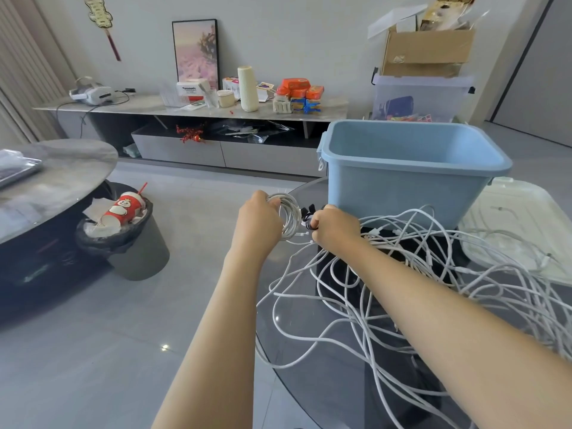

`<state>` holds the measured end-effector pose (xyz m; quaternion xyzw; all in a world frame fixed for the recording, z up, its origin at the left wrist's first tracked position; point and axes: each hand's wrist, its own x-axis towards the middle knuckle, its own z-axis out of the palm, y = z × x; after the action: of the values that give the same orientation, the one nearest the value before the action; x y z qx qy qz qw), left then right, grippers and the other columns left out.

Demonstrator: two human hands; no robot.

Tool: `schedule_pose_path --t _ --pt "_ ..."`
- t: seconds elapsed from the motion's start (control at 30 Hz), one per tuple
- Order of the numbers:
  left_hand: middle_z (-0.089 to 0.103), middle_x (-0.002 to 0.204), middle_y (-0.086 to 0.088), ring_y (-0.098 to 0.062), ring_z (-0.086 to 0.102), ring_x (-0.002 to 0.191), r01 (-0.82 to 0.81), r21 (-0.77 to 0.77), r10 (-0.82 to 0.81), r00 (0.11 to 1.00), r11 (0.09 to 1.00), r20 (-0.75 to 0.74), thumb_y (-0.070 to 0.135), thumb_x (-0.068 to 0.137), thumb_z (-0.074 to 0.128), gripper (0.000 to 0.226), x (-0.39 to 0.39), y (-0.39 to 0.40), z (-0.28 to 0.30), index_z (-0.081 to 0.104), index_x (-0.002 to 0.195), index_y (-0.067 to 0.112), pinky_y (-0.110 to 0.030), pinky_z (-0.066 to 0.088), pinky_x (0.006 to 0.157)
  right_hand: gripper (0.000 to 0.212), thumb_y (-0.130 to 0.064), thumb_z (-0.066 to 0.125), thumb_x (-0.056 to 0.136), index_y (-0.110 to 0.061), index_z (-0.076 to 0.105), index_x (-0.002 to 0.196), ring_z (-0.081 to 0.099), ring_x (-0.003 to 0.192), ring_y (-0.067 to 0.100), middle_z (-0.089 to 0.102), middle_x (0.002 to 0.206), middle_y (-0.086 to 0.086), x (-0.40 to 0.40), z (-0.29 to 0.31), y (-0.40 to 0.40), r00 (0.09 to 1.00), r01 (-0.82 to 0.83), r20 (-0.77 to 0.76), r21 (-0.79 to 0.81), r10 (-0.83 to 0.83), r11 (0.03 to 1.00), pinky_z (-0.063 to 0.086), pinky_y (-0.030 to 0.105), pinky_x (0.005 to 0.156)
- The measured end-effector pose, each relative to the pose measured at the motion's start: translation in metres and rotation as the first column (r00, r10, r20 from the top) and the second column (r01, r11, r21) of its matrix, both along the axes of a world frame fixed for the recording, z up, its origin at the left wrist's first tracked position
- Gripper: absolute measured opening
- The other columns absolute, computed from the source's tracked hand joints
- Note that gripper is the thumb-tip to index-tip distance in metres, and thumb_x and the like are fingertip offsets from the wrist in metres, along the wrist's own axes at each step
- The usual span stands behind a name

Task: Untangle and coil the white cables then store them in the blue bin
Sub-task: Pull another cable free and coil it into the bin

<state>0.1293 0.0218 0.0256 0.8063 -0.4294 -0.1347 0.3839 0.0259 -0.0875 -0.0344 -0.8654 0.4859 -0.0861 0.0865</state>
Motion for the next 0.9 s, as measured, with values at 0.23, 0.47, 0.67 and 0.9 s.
schedule_pose_path --t 0.23,0.47,0.67,0.9 --pt "0.048 0.086 -0.004 -0.024 0.044 0.075 0.007 0.009 -0.007 1.000 1.000 0.002 0.022 0.102 0.036 0.020 0.000 -0.001 0.001 0.048 0.102 0.006 -0.032 0.029 0.058 0.012 -0.013 0.055 0.091 -0.016 0.067 0.093 0.056 0.082 0.025 0.052 0.108 0.004 -0.001 -0.002 -0.002 0.998 0.007 0.070 -0.031 -0.005 0.999 0.037 0.028 0.068" --pt "0.048 0.079 -0.002 -0.009 0.042 0.062 0.046 0.000 -0.046 0.999 0.999 -0.003 0.023 0.102 0.036 0.017 -0.008 0.006 0.012 0.047 0.098 0.010 -0.023 0.029 0.050 0.007 -0.017 0.055 0.092 -0.015 0.061 0.089 0.054 0.079 0.014 0.065 0.093 0.002 -0.041 0.039 0.029 0.798 0.019 0.594 0.135 -0.096 0.991 0.043 0.026 0.072" --pt "0.052 0.070 0.005 -0.015 0.048 0.068 0.178 -0.071 -0.181 0.983 0.981 -0.035 0.023 0.100 0.040 0.019 -0.035 0.022 0.030 0.054 0.093 0.013 -0.025 0.033 0.055 0.008 -0.024 0.049 0.097 -0.020 0.054 0.093 0.053 0.058 0.011 0.070 0.068 -0.009 -0.094 0.095 0.065 0.537 0.016 0.786 0.355 -0.308 0.935 0.037 0.017 0.049" --pt "0.055 0.071 -0.007 -0.019 0.048 0.064 0.456 -0.036 -0.457 0.889 0.889 -0.018 0.025 0.098 0.045 0.029 -0.104 0.044 0.041 0.058 0.090 0.000 -0.029 0.038 0.059 0.008 -0.017 0.051 0.096 -0.016 0.053 0.089 0.036 0.042 0.008 0.069 0.066 0.003 -0.141 0.118 0.102 0.351 -0.065 0.836 0.471 -0.421 0.880 0.029 0.015 0.038"
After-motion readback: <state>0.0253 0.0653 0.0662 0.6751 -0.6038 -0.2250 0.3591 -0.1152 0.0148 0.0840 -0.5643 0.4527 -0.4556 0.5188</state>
